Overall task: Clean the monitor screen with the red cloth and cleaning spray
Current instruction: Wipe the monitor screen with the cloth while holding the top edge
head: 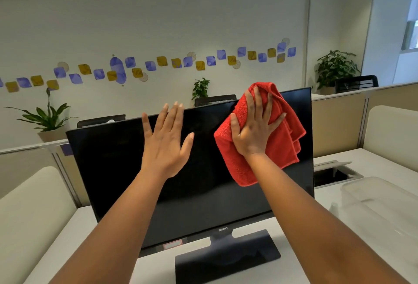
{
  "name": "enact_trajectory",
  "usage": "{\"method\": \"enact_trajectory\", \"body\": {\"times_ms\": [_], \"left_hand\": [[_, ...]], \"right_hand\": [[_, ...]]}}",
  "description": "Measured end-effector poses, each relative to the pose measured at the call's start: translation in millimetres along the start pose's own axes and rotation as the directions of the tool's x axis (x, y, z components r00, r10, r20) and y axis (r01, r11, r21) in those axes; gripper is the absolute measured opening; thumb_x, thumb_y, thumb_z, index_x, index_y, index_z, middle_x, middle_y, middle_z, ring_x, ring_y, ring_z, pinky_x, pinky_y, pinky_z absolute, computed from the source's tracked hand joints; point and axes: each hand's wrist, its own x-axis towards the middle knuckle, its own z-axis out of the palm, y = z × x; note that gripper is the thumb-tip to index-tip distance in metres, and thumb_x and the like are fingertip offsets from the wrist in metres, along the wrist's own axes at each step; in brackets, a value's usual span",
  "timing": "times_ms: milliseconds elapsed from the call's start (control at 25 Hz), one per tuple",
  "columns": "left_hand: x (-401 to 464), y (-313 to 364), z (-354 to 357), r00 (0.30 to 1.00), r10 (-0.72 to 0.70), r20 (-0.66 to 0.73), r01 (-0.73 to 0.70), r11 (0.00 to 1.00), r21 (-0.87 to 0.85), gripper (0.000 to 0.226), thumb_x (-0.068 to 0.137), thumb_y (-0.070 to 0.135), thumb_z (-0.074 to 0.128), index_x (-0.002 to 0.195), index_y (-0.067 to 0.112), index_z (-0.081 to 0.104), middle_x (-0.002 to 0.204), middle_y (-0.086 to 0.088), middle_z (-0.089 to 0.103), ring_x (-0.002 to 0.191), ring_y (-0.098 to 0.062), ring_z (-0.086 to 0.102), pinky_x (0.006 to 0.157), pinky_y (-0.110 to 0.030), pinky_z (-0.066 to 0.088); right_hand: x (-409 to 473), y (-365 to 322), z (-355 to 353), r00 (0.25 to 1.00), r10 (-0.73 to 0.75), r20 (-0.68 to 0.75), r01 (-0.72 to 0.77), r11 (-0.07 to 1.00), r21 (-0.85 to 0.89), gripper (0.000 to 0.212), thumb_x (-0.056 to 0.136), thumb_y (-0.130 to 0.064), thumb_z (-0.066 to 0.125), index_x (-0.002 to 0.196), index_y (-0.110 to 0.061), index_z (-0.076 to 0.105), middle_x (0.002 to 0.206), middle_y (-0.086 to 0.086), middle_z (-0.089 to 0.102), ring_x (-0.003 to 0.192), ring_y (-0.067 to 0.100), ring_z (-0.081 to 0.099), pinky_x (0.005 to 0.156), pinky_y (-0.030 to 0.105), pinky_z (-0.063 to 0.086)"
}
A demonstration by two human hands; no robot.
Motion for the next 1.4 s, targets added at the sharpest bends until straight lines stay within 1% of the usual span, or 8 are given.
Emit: {"method": "enact_trajectory", "body": {"times_ms": [120,240,400,560,720,920,1240,1400], "left_hand": [[-21.6,-51.1,-18.9,0.992,-0.115,-0.049,0.119,0.99,0.075,0.068,0.085,0.048,0.016,0.144,0.019,0.0,0.156,0.0,0.001,0.139,-0.009,-0.011,0.107,-0.043,-0.024],[-35.9,-98.7,-43.3,0.964,-0.247,-0.096,0.26,0.953,0.156,0.068,0.085,0.047,0.018,0.144,0.015,0.012,0.156,-0.005,0.01,0.143,-0.018,0.002,0.107,-0.05,-0.021],[-48.9,-133.7,-62.7,0.94,-0.34,-0.003,0.336,0.926,0.172,0.066,0.086,0.046,0.018,0.143,0.014,0.02,0.153,-0.008,0.02,0.143,-0.021,0.012,0.107,-0.054,-0.019],[-55.0,-139.9,-61.2,0.933,-0.353,0.065,0.347,0.934,0.091,0.053,0.096,0.036,0.028,0.144,0.015,0.017,0.153,-0.009,0.02,0.143,-0.022,0.011,0.109,-0.053,-0.017],[-55.5,-142.9,-59.1,0.95,-0.307,0.062,0.309,0.951,-0.029,0.066,0.084,0.043,0.017,0.144,0.015,0.016,0.154,-0.007,0.018,0.143,-0.019,0.007,0.111,-0.044,-0.017],[-55.8,-149.1,-55.3,0.954,-0.286,0.09,0.296,0.945,-0.138,0.067,0.082,0.042,0.017,0.144,0.017,0.013,0.155,-0.004,0.013,0.143,-0.015,0.001,0.111,-0.038,-0.018],[-45.5,-160.7,-69.4,0.947,-0.312,0.076,0.321,0.911,-0.26,0.063,0.084,0.04,0.013,0.134,0.014,0.041,0.144,-0.01,0.04,0.138,-0.021,0.026,0.112,-0.045,-0.012],[-44.8,-161.6,-70.3,0.944,-0.318,0.083,0.328,0.896,-0.301,0.064,0.085,0.044,0.01,0.135,0.016,0.04,0.144,-0.008,0.041,0.138,-0.019,0.026,0.112,-0.044,-0.014]], "right_hand": [[-3.2,-5.6,-0.7,1.0,-0.01,0.005,0.01,1.0,-0.001,0.067,0.084,-0.053,0.025,0.143,-0.021,0.027,0.153,0.004,0.024,0.142,0.032,0.008,0.106,0.065,-0.007],[-11.4,-22.7,3.7,0.999,-0.042,0.01,0.042,0.999,0.001,0.066,0.084,-0.052,0.027,0.142,-0.021,0.028,0.152,0.005,0.025,0.142,0.034,0.011,0.105,0.066,-0.007],[-26.4,-57.4,14.3,0.993,-0.114,0.019,0.114,0.993,0.012,0.063,0.084,-0.05,0.033,0.139,-0.02,0.035,0.149,0.005,0.034,0.14,0.035,0.018,0.104,0.067,-0.004],[-46.5,-93.7,26.3,0.97,-0.237,0.043,0.237,0.971,0.008,0.062,0.083,-0.05,0.036,0.137,-0.02,0.038,0.145,0.005,0.04,0.136,0.036,0.026,0.102,0.07,0.003],[-58.7,-121.5,35.0,0.951,-0.304,0.059,0.306,0.952,-0.032,0.062,0.083,-0.052,0.035,0.136,-0.021,0.036,0.144,0.004,0.042,0.135,0.036,0.031,0.1,0.071,0.008],[-68.0,-141.4,42.2,0.926,-0.366,0.094,0.372,0.926,-0.064,0.064,0.082,-0.054,0.035,0.137,-0.022,0.033,0.145,0.003,0.041,0.135,0.035,0.031,0.099,0.071,0.006],[-90.6,-182.5,54.4,0.85,-0.499,0.17,0.515,0.854,-0.068,0.068,0.084,-0.054,0.031,0.144,-0.022,0.021,0.151,0.001,0.03,0.14,0.03,0.023,0.099,0.073,0.001],[-102.9,-207.5,63.1,0.818,-0.542,0.192,0.556,0.831,-0.026,0.069,0.086,-0.051,0.029,0.145,-0.017,0.014,0.151,-0.001,0.029,0.141,0.025,0.019,0.103,0.07,-0.004]]}}
